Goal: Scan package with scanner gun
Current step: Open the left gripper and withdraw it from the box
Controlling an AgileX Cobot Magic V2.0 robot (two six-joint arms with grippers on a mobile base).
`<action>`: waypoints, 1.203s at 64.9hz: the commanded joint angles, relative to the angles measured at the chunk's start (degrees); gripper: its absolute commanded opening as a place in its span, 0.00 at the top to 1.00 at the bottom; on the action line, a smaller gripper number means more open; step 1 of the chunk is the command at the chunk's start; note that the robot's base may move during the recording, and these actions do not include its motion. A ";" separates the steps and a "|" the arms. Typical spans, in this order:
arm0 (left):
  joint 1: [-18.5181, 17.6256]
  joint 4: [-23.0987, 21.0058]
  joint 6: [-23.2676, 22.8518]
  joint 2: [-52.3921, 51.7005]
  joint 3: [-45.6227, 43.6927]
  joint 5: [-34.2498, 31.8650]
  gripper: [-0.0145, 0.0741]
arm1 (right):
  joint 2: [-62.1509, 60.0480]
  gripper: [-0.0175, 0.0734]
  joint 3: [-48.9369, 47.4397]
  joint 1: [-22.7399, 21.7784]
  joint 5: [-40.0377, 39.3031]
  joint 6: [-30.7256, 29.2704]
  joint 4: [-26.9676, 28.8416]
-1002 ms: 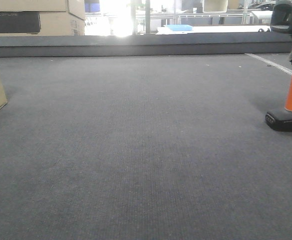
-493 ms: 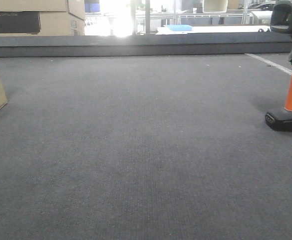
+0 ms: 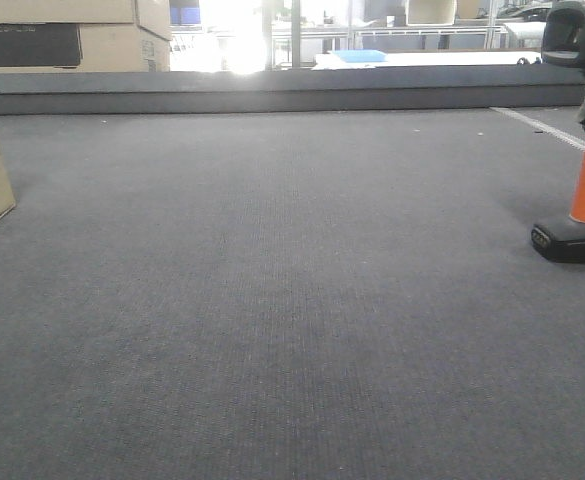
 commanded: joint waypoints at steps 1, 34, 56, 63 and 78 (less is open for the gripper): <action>-0.09 -0.41 -0.91 -4.54 4.43 -4.66 0.96 | -2.24 0.99 -0.42 0.01 2.77 -0.52 -1.27; -0.09 -8.88 -0.91 -30.55 31.63 -31.38 0.96 | -16.57 0.99 -0.42 0.01 18.45 -0.52 -2.05; -0.09 -9.38 -0.91 -49.65 36.93 -31.31 0.96 | -22.01 0.99 -0.42 0.01 18.97 -0.52 -1.81; -0.09 -8.81 -0.91 -53.42 36.93 -27.92 0.96 | -23.46 0.99 -0.42 0.01 18.97 -0.52 -1.81; -0.09 -8.81 -0.91 -53.42 36.61 -27.73 0.96 | -23.46 0.99 -0.42 0.01 18.97 -0.52 -1.81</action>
